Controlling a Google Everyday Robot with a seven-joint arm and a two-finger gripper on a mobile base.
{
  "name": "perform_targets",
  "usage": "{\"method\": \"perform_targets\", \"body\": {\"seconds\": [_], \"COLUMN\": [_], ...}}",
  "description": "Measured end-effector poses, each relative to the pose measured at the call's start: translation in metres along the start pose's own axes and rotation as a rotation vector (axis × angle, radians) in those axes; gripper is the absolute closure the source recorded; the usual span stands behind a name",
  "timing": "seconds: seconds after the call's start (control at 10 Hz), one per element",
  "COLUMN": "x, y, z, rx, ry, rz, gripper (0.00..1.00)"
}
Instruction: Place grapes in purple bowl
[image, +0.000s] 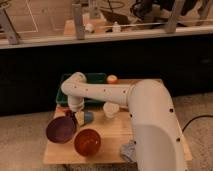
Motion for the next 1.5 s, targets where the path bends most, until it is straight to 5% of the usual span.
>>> {"method": "perform_targets", "body": {"seconds": [0.8,1.5], "x": [0.018,0.054], "y": [-0.011,0.0], "z": [-0.008,-0.034], "rx": [0.054,0.087], "ry": [-0.024,-0.025], "rz": [0.099,0.206], "gripper": [0.98,1.0]}}
